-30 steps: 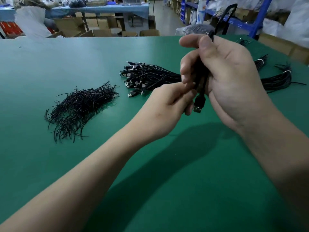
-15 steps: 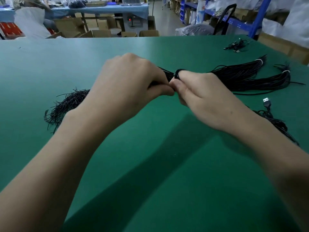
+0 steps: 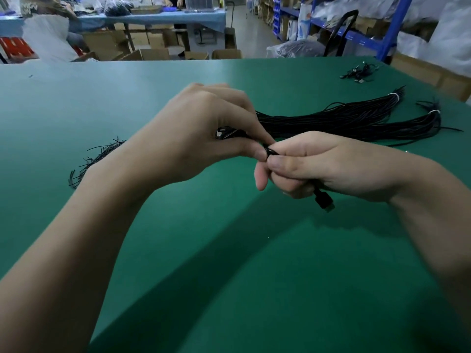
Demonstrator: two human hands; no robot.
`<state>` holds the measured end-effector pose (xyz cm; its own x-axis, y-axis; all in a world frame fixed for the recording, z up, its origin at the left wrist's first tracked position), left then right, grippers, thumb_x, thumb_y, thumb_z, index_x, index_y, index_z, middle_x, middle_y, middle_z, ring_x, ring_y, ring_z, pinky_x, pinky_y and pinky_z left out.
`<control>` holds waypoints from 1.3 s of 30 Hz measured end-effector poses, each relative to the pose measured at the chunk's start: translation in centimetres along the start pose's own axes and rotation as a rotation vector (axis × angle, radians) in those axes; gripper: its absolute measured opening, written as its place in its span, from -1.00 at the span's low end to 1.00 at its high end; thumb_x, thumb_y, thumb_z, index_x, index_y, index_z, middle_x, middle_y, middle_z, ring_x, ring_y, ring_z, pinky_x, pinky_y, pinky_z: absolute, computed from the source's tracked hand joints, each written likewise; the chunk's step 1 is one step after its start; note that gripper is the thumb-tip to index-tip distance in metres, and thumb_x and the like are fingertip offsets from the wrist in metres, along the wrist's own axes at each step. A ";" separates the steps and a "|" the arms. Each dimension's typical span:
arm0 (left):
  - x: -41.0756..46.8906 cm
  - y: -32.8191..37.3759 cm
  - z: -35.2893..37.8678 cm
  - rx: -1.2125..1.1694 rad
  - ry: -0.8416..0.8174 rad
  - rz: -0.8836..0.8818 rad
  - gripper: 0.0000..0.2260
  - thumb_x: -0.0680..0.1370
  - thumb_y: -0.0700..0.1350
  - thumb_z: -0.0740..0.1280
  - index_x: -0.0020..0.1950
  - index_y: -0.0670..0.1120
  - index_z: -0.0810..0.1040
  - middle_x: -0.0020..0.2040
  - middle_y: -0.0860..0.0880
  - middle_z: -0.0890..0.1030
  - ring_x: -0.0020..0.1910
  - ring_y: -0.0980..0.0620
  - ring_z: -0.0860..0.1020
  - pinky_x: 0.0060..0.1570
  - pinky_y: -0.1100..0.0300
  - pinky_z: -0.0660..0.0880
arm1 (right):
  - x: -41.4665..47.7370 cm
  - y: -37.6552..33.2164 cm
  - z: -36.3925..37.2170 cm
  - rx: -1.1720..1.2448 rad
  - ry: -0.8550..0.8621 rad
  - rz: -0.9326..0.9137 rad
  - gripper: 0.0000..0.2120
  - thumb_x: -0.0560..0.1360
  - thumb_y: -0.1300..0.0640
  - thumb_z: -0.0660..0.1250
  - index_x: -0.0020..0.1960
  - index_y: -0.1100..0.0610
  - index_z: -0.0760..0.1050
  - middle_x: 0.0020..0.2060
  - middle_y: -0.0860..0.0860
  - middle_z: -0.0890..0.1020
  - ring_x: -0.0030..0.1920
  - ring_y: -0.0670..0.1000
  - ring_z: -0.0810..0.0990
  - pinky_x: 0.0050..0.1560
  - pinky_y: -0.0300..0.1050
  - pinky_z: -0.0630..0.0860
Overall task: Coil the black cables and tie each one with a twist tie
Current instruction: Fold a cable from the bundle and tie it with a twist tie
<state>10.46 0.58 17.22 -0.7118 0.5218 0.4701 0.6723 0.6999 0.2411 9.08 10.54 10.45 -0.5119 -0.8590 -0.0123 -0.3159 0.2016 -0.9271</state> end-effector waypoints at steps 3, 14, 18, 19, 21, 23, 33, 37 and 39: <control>0.0 -0.2 0.3 0.050 0.007 -0.005 -0.78 0.55 0.13 0.36 -0.02 0.04 0.71 -0.09 0.14 0.64 -0.08 0.13 0.52 0.03 0.05 0.42 | 0.1 0.3 -0.5 -0.006 0.021 0.003 -0.70 0.65 0.08 0.14 0.01 0.24 0.57 -0.41 0.03 0.45 -0.36 0.00 0.38 -0.29 -0.25 0.37; -0.4 -2.4 1.9 -0.092 -0.015 -0.154 -0.82 0.61 0.06 0.33 -0.04 0.00 0.64 -0.10 0.10 0.62 -0.12 0.14 0.54 -0.06 0.18 0.44 | 0.8 0.2 -3.4 -0.152 0.324 0.015 -0.88 0.65 0.21 0.25 -0.01 0.22 0.52 -0.29 0.09 0.71 -0.31 0.04 0.63 -0.23 -0.15 0.59; -0.6 -2.9 1.7 -0.185 0.016 -0.189 -0.87 0.63 0.05 0.33 -0.08 0.06 0.58 -0.14 0.13 0.62 -0.13 0.15 0.55 -0.08 0.19 0.45 | -0.4 -1.5 -5.4 -0.303 0.539 -0.081 -0.91 0.54 0.15 0.44 -0.05 0.10 0.53 -0.24 0.01 0.73 -0.24 -0.03 0.71 -0.11 -0.10 0.65; -0.7 -3.2 1.7 -0.218 0.024 -0.208 -0.87 0.63 0.04 0.34 -0.09 0.06 0.59 -0.16 0.12 0.62 -0.15 0.14 0.55 -0.09 0.17 0.45 | -0.7 -1.8 -5.8 -0.354 0.586 -0.097 -0.89 0.52 0.13 0.47 -0.06 0.08 0.54 -0.22 -0.02 0.73 -0.21 -0.06 0.71 -0.07 -0.07 0.65; -0.8 -3.9 1.9 -0.281 0.041 -0.256 -0.86 0.62 0.03 0.35 -0.11 0.06 0.61 -0.21 0.12 0.61 -0.23 0.17 0.51 -0.16 0.19 0.42 | -1.1 -2.1 -6.2 -0.432 0.667 -0.101 -0.87 0.49 0.08 0.50 -0.06 0.07 0.57 -0.20 -0.06 0.71 -0.17 -0.11 0.69 -0.03 -0.07 0.62; -1.0 -4.6 2.0 -0.317 0.059 -0.301 -0.85 0.63 0.01 0.35 -0.12 0.05 0.62 -0.29 0.15 0.58 -0.34 0.21 0.44 -0.26 0.27 0.35 | -1.6 -2.3 -6.7 -0.496 0.768 -0.092 -0.86 0.50 0.03 0.49 -0.06 0.06 0.58 -0.18 -0.10 0.68 -0.16 -0.18 0.65 -0.06 -0.23 0.58; -1.6 -5.5 -0.8 -0.034 0.337 -0.383 -0.87 0.60 0.02 0.39 -0.05 0.01 0.69 -0.14 0.09 0.64 -0.28 0.39 0.51 -0.25 0.52 0.32 | -0.3 2.2 -4.7 -0.059 0.554 0.272 -0.34 0.65 -0.29 0.01 -0.10 0.22 0.63 -0.26 0.13 0.73 -0.26 0.07 0.70 -0.27 0.02 0.62; -1.4 -3.1 -0.3 0.006 0.476 -0.347 -0.82 0.58 0.02 0.40 -0.02 -0.06 0.72 -0.13 0.05 0.66 -0.19 0.22 0.54 -0.14 0.39 0.40 | 2.1 4.8 0.7 0.509 0.329 0.303 -0.24 0.51 -0.43 0.04 0.29 0.22 0.43 0.05 0.15 0.71 0.09 0.11 0.70 0.14 0.12 0.62; -1.3 -1.7 1.0 0.024 0.494 -0.322 -0.83 0.56 0.00 0.42 -0.01 -0.08 0.72 -0.10 0.01 0.68 -0.09 0.03 0.60 -0.03 0.09 0.52 | 2.8 4.0 0.7 0.778 0.354 0.148 -0.27 0.54 -0.41 0.05 0.26 0.23 0.44 0.05 0.13 0.61 0.11 0.09 0.64 0.27 0.13 0.52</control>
<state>10.04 -0.77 15.39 -0.6963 -0.0038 0.7177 0.4292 0.7993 0.4206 6.92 8.57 6.49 -0.7638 -0.6264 -0.1557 0.3439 -0.1906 -0.9195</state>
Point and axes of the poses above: each hand's wrist, its own x-axis towards the middle knuckle, its own z-axis out of the palm, y = z × x, the point moved 9 cm from there along x, towards the middle knuckle
